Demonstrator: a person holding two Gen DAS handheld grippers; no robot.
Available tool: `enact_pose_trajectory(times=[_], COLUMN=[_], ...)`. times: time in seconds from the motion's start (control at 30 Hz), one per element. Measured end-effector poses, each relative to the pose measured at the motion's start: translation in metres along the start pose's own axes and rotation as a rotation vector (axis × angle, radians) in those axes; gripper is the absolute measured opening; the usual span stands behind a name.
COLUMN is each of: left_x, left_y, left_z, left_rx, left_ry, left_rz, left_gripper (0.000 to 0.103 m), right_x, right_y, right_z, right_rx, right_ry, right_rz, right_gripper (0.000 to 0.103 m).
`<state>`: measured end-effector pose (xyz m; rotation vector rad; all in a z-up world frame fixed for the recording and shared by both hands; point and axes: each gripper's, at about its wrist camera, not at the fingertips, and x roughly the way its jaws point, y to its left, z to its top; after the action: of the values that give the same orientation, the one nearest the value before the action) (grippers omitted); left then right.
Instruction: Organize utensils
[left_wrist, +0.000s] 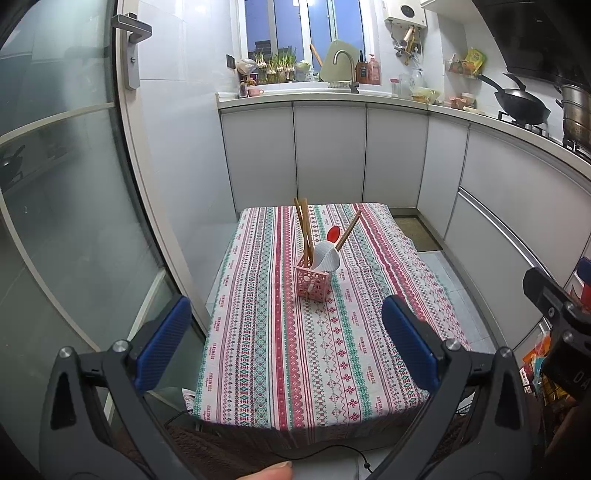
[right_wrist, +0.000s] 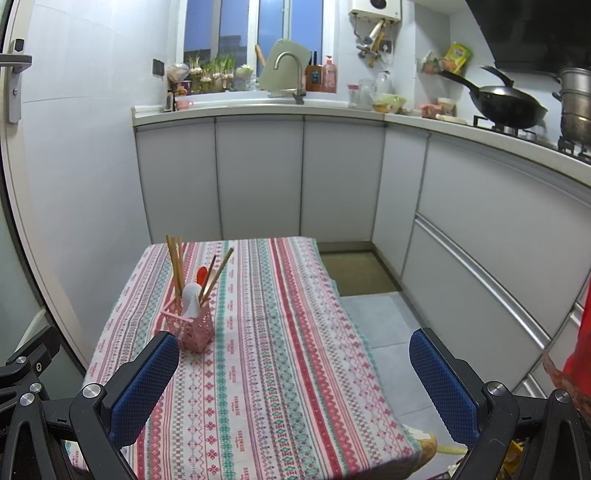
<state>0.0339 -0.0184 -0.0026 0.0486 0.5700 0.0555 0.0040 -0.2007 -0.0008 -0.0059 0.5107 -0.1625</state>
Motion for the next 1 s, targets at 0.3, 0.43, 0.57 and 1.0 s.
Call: enact_pose_trajectory(times=[0.3, 0.43, 0.57, 1.0], left_x=[0.0, 0.0, -0.001, 0.006], left_y=[0.001, 0.001, 0.001, 0.0], left_z=[0.0, 0.0, 0.0, 0.001], left_rx=[0.002, 0.0, -0.005, 0.0], left_ry=[0.001, 0.0, -0.003, 0.007], left_rz=[-0.003, -0.001, 0.002, 0.016], left_gripper=[0.102, 0.102, 0.102, 0.102], right_x=[0.0, 0.0, 0.001, 0.01], right_y=[0.0, 0.001, 0.0, 0.004], right_z=[0.0, 0.0, 0.0, -0.002], right_rx=[0.0, -0.002, -0.002, -0.008], right_ry=[0.0, 0.0, -0.001, 0.014], right_rz=[0.002, 0.003, 0.004, 0.007], right_gripper=[0.102, 0.102, 0.102, 0.102])
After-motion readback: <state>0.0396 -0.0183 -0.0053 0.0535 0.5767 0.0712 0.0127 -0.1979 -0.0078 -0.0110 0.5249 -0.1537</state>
